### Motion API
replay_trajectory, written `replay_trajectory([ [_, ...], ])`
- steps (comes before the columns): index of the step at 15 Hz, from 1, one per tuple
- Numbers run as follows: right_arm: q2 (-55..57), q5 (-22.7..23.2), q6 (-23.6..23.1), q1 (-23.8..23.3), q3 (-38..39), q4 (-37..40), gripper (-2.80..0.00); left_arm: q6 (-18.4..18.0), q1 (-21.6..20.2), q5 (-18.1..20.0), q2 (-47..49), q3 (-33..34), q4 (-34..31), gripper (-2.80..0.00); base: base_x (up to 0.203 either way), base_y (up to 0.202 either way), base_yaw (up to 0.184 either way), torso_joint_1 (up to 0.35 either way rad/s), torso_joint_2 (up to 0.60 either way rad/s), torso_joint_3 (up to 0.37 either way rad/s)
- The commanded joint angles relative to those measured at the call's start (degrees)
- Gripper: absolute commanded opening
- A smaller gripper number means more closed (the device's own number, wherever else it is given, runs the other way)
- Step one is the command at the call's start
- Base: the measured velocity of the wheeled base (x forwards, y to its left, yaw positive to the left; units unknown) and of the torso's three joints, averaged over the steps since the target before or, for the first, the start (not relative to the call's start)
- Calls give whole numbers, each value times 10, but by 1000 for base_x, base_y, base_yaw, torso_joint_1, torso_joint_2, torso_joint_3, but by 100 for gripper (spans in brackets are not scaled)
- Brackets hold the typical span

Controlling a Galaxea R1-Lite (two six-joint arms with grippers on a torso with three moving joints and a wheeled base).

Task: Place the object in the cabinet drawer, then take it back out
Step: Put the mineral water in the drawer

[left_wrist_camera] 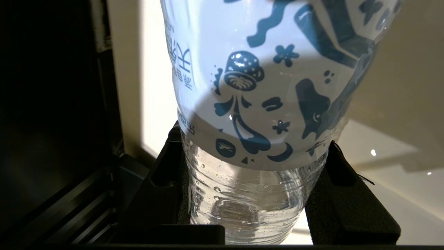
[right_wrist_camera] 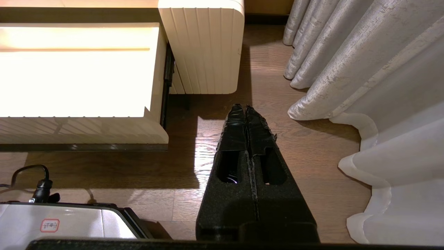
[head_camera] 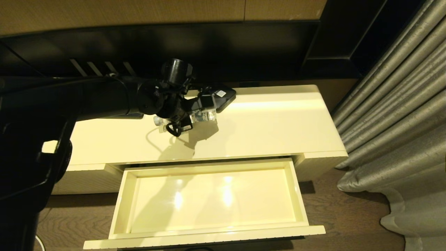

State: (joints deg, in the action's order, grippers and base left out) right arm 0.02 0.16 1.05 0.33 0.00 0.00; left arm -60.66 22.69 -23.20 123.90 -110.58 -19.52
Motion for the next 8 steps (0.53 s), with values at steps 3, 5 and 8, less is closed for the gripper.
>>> replay_trajectory([
  [3, 1, 0, 0, 0, 0, 0, -280, -4, 1, 9, -61, 0, -17, -280, 0, 0, 0, 0, 0, 0],
  [5, 1, 0, 0, 0, 0, 0, -280, -4, 3, 16, -89, 6, -45, -280, 0, 0, 0, 0, 0, 0],
  [8, 1, 0, 0, 0, 0, 0, -280, 0, 24, 34, -148, 63, -97, -280, 0, 0, 0, 0, 0, 0],
])
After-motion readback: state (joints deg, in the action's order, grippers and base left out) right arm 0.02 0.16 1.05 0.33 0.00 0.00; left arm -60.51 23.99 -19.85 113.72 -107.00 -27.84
